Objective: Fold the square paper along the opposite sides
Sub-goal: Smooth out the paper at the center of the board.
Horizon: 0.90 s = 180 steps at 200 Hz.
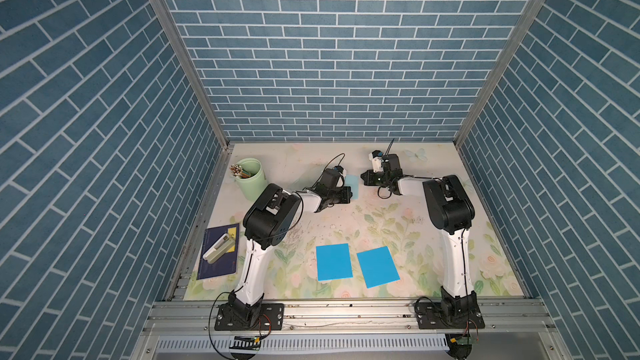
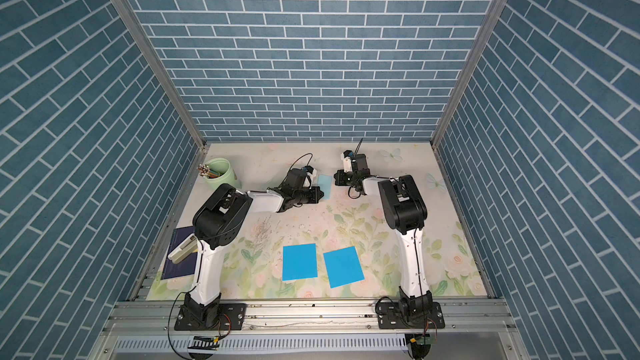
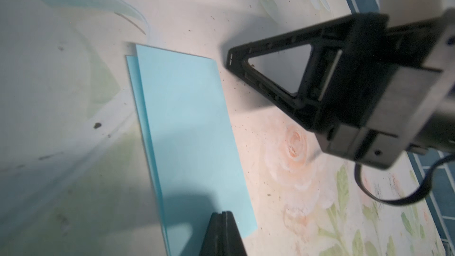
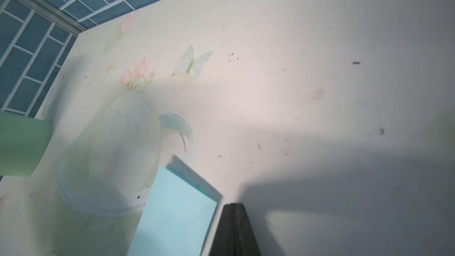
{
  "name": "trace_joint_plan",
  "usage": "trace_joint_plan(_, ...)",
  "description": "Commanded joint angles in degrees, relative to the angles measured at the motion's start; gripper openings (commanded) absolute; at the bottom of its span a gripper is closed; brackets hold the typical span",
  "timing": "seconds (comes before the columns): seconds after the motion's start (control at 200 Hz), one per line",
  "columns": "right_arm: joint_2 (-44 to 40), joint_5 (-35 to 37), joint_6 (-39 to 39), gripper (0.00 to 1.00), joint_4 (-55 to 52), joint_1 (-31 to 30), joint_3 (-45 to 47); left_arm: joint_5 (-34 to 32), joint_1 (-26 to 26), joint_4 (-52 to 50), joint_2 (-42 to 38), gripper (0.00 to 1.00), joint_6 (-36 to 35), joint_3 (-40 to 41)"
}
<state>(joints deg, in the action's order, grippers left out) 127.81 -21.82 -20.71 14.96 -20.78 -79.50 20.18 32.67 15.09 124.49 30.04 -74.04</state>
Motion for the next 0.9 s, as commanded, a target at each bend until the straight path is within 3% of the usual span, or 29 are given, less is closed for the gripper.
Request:
trace_joint_plan(0.0, -7.1, 1.4, 0.3, 0.0, -1.8, 0.3, 3.6, -0.4, 0.9, -6.3, 3.4, 0.0, 2.2, -5.0)
trace_joint_plan(0.295, -15.9, 1.8, -0.2, 0.0, 0.9, 0.4, 16.2, -1.2, 2.4, -7.0, 6.2, 0.0, 6.3, -13.9)
trace_joint_plan(0.605, -20.1, 1.4, 0.3, 0.0, 1.8, 0.4, 20.6, -1.4, 3.0, -7.1, 4.6, 0.0, 7.5, -21.1)
trace_joint_plan(0.755, -23.8, 1.4, 1.1, 0.0, 1.8, -0.1, 23.6, -3.5, 3.0, -8.8, 0.6, 0.11, 5.8, -23.7)
trace_joint_plan(0.83, -27.3, 2.1, 1.9, 0.05, 2.3, -1.5, 27.4, -5.4, 3.0, -9.3, -3.8, 0.15, 4.6, -20.5)
trace_joint_plan(0.895, -31.5, 4.1, 4.0, 0.17, 2.6, -4.4, 31.3, -7.7, 3.1, -9.1, -9.2, 0.2, 3.3, -14.4)
